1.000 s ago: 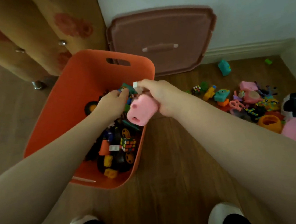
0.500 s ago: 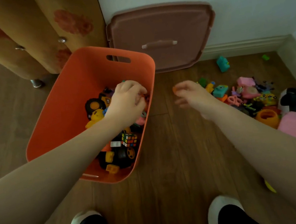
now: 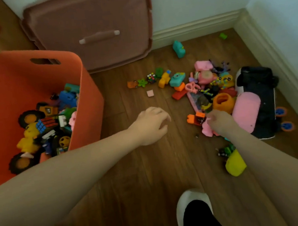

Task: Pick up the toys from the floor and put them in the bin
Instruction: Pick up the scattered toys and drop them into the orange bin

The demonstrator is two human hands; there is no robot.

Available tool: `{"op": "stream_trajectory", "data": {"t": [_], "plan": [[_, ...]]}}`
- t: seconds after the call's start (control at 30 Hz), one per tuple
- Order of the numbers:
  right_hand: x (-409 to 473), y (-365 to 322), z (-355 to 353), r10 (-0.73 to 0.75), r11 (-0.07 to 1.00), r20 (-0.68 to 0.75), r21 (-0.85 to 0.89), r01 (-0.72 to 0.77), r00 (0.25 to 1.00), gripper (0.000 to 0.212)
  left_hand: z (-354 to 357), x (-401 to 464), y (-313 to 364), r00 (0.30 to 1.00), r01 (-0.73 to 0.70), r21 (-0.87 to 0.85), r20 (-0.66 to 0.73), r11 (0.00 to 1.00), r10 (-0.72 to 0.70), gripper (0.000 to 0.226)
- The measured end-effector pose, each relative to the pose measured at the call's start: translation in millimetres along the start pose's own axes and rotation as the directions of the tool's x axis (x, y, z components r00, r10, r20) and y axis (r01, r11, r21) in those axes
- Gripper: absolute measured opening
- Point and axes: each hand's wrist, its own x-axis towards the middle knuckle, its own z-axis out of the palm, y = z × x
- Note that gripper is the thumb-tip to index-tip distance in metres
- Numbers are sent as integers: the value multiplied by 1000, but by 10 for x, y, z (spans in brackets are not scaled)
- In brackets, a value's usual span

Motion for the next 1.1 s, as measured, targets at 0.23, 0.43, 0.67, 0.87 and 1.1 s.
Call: {"op": "stream_trajectory", "data": {"t": [0.23, 0.43, 0.67, 0.87, 1.1], "plan": [[202, 235, 307, -189, 933, 99, -293, 211, 977, 97, 255, 747, 247, 971, 232, -162, 102, 959, -218, 42], [345, 195, 340, -205, 887, 153, -389, 249, 967, 90, 524, 1084, 348, 968, 227, -213, 160, 950, -195, 61], [452, 325, 218, -173, 981, 317, -25, 190, 932, 79, 840, 1267, 441, 967, 2, 209, 250, 978, -56, 75], [434, 405, 256, -213, 976, 198, 80, 201, 957, 64, 1033, 1278, 534, 968, 51, 301, 219, 952, -121, 78], [371, 276, 295, -283, 938, 148, -166, 305, 948, 74, 999, 1205, 379, 976, 22, 353, 194, 935, -97, 80]]}}
